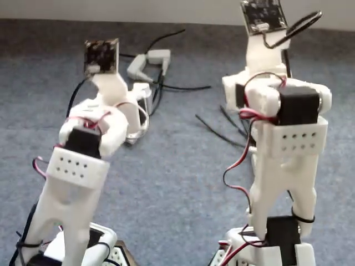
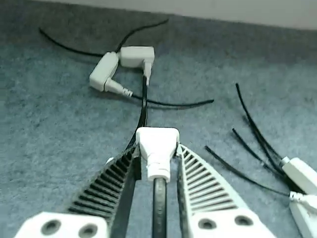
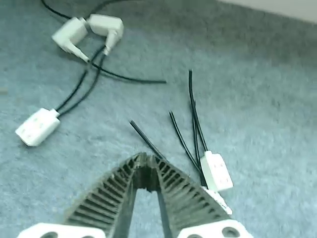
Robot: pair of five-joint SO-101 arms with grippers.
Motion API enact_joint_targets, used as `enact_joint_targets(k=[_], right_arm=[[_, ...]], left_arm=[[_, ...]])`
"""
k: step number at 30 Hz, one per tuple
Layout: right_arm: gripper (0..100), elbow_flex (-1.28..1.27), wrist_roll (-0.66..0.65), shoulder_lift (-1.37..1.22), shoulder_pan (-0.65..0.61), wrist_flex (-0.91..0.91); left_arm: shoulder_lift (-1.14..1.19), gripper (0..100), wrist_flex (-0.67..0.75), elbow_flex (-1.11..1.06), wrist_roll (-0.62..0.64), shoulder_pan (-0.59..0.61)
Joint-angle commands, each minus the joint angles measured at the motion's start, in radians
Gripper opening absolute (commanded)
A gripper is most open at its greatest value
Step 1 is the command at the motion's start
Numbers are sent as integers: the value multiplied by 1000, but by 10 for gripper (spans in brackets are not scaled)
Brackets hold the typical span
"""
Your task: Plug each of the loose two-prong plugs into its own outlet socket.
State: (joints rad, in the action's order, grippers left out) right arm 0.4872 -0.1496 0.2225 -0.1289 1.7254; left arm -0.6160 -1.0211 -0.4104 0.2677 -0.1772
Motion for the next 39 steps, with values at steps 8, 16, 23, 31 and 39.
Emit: enact_joint_targets(k=[8,16,23,31,39], right_arm=[[15,-381,2,36,143,36],[15,-670,222,35,142,-36],[15,-874,367,33,136,-189],[15,-1059,370,35,139,-378],[15,-1271,374,35,137,-644]], left_arm=[[232,6,-384,417,-339,38],[352,6,-410,420,-608,120],[443,6,-448,420,-681,117],[610,6,-440,426,-684,117],[690,6,-440,461,-681,122]])
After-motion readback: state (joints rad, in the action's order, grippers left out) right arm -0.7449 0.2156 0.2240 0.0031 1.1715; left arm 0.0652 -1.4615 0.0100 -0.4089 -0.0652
